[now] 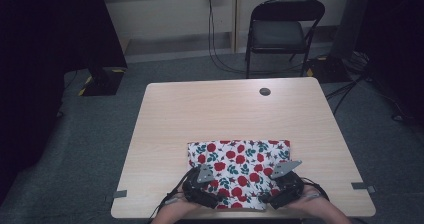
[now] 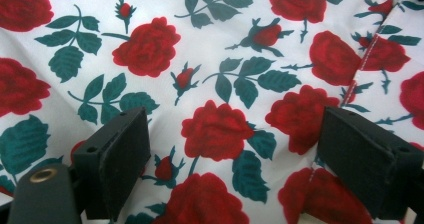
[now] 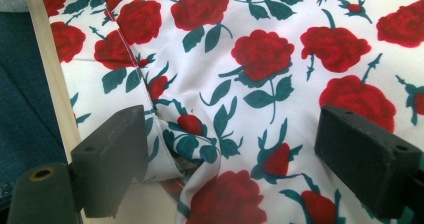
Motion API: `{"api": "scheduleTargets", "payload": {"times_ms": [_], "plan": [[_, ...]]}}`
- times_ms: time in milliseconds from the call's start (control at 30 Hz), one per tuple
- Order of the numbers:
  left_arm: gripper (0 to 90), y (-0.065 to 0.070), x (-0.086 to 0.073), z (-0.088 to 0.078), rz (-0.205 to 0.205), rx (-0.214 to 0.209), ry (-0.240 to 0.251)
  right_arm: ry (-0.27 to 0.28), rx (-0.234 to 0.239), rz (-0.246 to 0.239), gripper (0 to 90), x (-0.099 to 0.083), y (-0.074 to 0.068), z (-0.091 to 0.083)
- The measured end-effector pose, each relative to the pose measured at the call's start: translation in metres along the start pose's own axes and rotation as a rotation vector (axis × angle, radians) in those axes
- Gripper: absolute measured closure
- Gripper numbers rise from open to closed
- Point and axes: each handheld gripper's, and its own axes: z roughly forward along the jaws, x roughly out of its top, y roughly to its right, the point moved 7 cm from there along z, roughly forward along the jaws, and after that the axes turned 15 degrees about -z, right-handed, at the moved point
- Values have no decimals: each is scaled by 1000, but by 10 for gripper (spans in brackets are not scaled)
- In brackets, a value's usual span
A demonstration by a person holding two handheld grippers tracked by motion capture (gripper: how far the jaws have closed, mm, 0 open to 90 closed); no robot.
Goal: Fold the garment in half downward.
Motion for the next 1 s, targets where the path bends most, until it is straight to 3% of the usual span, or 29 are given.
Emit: {"api": "scheduleTargets", "payload": {"times_ms": [200, 267, 433, 633, 833, 900, 1000], "plan": [[36, -5, 5, -5, -41, 30, 54, 26, -16, -2, 17, 5, 2, -8], [21, -8, 5, -6, -51, 53, 63, 29, -32, 11, 13, 5, 5, -11], [22, -11, -1, -3, -45, 82, 35, 11, -64, 40, 2, -4, 11, -12], [21, -11, -2, 0, -38, 96, 36, 0, -66, 58, 0, -12, 13, -7], [1, -12, 0, -3, -52, 98, 57, 29, -91, 74, 0, -9, 16, -13], [1, -13, 2, -5, -66, 89, 70, 45, -107, 86, 0, -8, 20, -17], [1, -16, 6, -11, -78, 109, 110, 63, -130, 108, 0, -8, 25, -24]]}}
